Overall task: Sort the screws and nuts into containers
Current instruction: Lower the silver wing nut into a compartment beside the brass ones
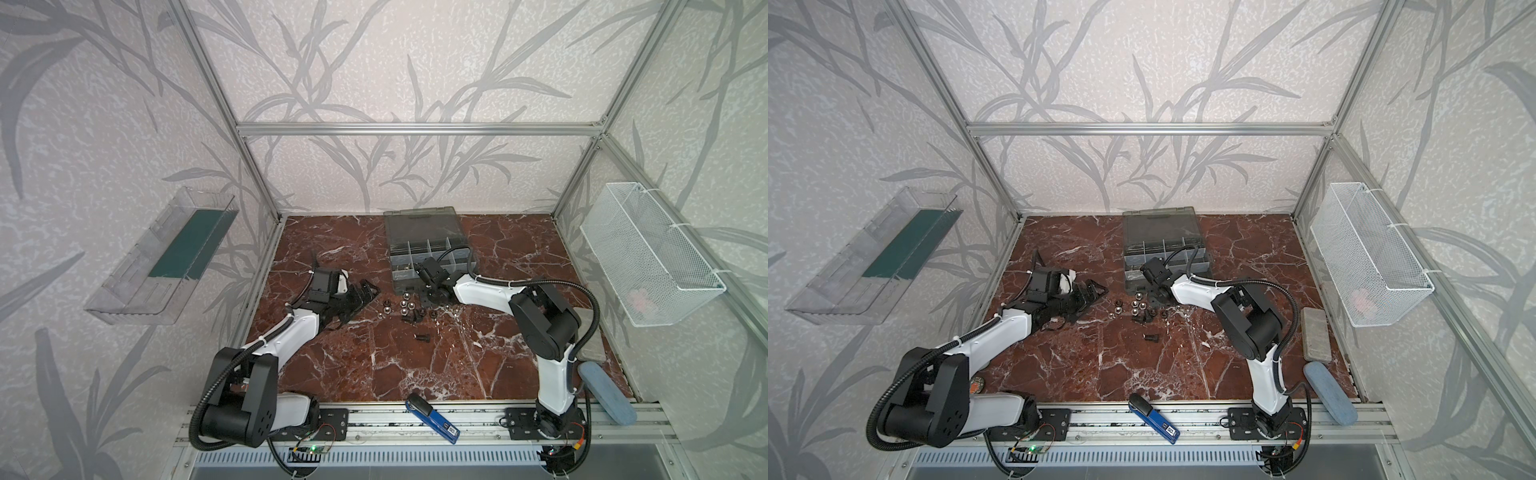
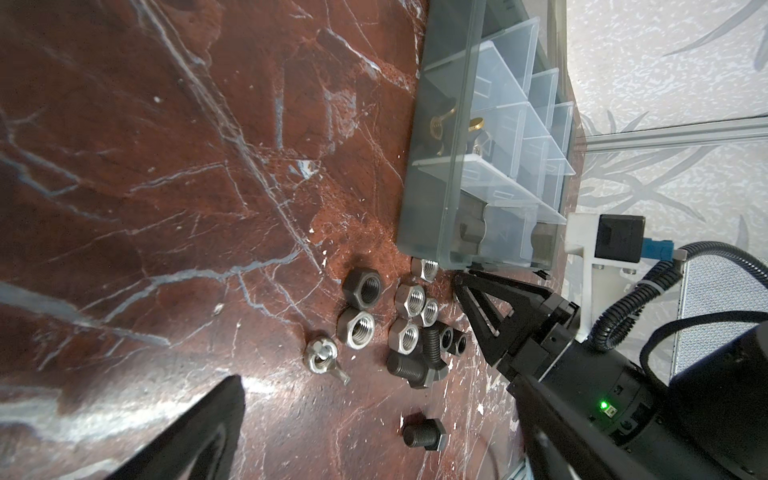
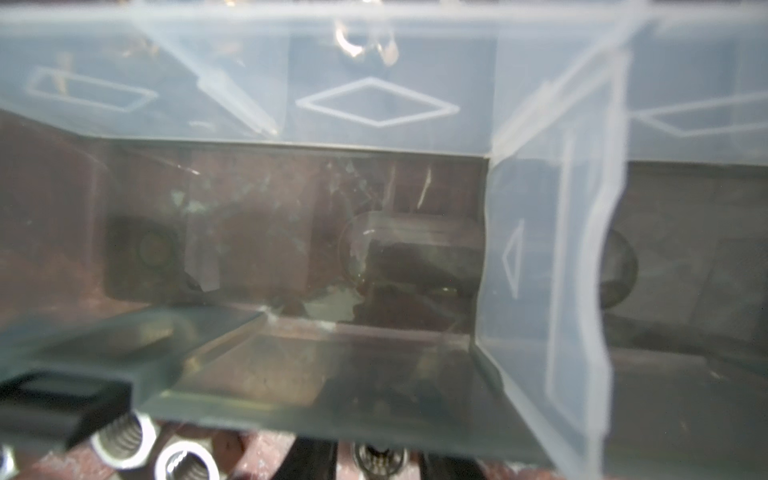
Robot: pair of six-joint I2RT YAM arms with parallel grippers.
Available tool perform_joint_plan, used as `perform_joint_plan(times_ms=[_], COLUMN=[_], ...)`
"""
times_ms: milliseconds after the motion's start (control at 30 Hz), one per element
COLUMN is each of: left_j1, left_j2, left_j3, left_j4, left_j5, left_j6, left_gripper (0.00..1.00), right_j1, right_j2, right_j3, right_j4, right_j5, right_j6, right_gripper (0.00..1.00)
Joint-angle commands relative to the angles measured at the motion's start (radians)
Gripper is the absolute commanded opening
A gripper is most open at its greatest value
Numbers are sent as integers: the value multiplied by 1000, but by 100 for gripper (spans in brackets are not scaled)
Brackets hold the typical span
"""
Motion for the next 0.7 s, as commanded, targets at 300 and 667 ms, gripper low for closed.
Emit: perform_joint_plan(times_ms=[300, 667], left_j1=[1, 1], left_j2=[25, 24], left_j3=[1, 7], left_j4=[13, 4], left_j5=[5, 3], left_j6=[2, 5], left_gripper=[99, 100], right_j1=[3, 0], right_j2=[51, -117], right_j3=[-8, -45], right_j4=[-14, -10], right_j5=[18, -42], right_j6=[1, -126], right_gripper=[11, 0])
